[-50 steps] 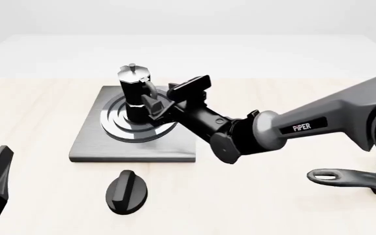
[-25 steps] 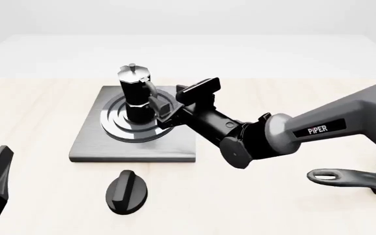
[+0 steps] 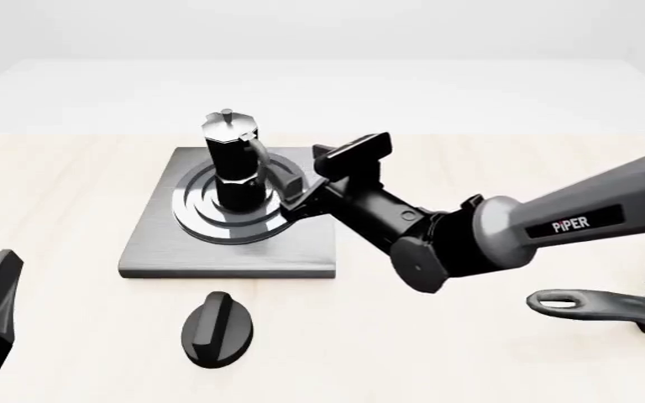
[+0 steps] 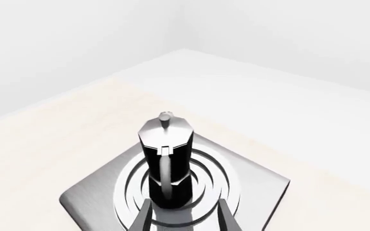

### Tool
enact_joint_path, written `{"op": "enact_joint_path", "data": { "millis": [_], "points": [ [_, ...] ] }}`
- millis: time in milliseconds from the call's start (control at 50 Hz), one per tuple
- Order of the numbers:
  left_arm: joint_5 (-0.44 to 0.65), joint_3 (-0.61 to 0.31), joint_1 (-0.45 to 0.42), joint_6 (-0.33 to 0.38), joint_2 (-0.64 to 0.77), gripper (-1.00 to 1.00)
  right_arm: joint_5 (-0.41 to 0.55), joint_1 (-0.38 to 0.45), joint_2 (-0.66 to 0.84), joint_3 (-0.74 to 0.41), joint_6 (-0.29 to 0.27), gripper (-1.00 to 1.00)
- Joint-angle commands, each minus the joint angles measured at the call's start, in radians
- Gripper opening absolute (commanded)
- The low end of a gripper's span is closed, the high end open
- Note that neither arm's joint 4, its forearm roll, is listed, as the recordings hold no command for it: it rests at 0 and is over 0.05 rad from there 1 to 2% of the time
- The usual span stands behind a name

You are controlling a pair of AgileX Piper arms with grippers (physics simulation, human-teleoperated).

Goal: Put the moka pot on the stove.

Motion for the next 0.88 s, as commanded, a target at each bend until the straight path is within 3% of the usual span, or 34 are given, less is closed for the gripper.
{"op": "enact_joint_path", "data": {
  "millis": [20, 880],
  "points": [
    [0.0, 0.0, 0.0, 0.0, 0.0, 1.0, -0.004, -0.009, -0.019, 0.023, -0.001, 1.0],
    [0.0, 0.0, 0.0, 0.0, 0.0, 1.0, -0.047, -0.038, -0.068, 0.125, 0.007, 1.0]
  ]
}}
